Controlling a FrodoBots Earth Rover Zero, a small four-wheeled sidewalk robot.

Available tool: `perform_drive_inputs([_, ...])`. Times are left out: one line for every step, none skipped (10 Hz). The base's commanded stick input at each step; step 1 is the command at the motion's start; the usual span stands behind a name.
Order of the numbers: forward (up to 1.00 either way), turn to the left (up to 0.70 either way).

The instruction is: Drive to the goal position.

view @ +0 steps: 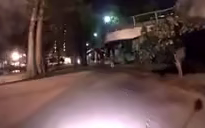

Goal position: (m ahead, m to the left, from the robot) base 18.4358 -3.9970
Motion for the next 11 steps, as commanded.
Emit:
perform_drive_inputs([0.7, 0.0])
perform_drive_inputs([0.7, 0.0])
perform_drive_inputs([0.7, 0.0])
perform_drive_inputs([0.7, 0.0])
perform_drive_inputs([0.7, 0.0])
perform_drive_inputs([0.7, 0.01])
perform_drive_inputs([0.7, 0.12])
perform_drive_inputs([0.7, 0.14])
perform_drive_inputs([0.7, 0.14])
perform_drive_inputs([0.7, 0.0])
perform_drive_inputs([0.7, 0.0])
